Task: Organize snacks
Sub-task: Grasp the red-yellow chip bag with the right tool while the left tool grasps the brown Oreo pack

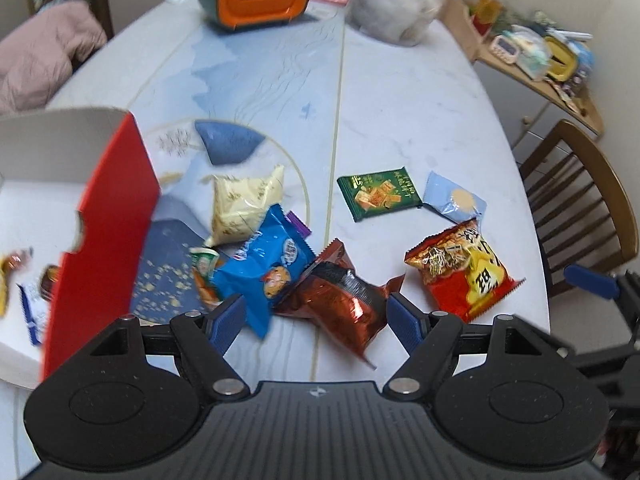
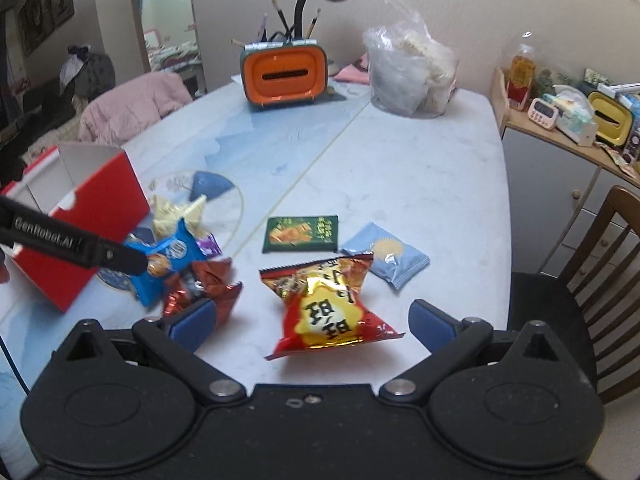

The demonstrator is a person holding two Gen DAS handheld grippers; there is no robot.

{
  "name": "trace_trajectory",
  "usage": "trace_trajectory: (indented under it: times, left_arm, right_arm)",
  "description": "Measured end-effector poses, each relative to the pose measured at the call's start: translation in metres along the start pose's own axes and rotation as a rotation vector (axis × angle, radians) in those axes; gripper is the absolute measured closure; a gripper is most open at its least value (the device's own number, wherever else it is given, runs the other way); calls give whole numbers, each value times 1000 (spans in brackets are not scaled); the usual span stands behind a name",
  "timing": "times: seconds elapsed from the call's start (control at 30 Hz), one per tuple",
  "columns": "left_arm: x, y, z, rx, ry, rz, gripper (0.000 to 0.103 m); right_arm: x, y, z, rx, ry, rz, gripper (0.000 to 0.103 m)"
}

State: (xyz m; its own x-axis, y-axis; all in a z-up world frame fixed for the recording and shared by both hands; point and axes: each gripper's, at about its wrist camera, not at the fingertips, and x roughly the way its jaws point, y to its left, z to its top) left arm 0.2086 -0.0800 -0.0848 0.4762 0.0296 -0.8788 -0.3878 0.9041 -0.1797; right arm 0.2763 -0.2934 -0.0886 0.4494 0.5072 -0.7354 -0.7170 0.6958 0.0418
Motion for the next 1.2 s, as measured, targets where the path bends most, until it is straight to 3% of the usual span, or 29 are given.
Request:
trace_trajectory:
  times: [0.47,0.73,0.97,1.1,1.2]
  left_arm:
    - [62,1,22,-279,141,31,26]
    - [80,-2,17,-316,173,55,26]
    - [84,2,12,-325,169,62,28]
    - [81,4,10,-340,154,48,36]
    - [78,4,9,-342,146,30,48]
  right_arm:
    - [58,-1,14,-132,91,47,1]
    - [87,2,10,-149,148,22,3]
    - [96,4,5,-128,168,12,19]
    - [94,5,2,-114,162,-2,27]
    - [90,5,2,-83,154,-2,34]
